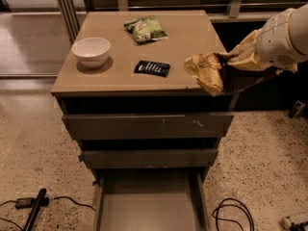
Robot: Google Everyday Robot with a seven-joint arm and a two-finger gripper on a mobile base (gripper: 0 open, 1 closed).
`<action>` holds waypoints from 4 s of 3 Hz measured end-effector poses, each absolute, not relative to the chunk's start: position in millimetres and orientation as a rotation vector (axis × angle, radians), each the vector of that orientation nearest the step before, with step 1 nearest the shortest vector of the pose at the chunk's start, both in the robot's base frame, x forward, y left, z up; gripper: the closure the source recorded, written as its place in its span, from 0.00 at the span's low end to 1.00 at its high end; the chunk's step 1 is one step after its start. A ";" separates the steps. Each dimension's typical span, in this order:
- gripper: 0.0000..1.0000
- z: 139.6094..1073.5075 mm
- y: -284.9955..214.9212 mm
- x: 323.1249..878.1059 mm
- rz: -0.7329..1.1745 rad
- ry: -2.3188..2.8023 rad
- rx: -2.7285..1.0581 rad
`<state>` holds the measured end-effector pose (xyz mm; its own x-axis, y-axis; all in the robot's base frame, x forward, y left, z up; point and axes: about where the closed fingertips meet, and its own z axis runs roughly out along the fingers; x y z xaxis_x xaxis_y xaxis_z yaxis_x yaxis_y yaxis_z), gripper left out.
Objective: Place brown chip bag into bottom drawer
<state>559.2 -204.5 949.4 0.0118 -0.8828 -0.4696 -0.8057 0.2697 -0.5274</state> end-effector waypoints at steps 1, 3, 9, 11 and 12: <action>1.00 932.9 -175.6 529.3 -0.067 1.728 -1.579; 1.00 861.1 -141.3 480.8 0.036 1.713 -1.687; 1.00 687.3 -64.4 423.1 0.430 1.880 -1.627; 1.00 637.5 -39.2 420.6 0.542 1.928 -1.582; 1.00 581.7 -12.4 417.7 0.674 1.984 -1.528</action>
Offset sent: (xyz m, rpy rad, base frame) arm -0.0932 0.0654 -0.0927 0.0465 0.0907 0.1583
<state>417.7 -12.4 581.7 -0.2098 -0.7001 -0.6826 -0.9709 0.2314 0.0611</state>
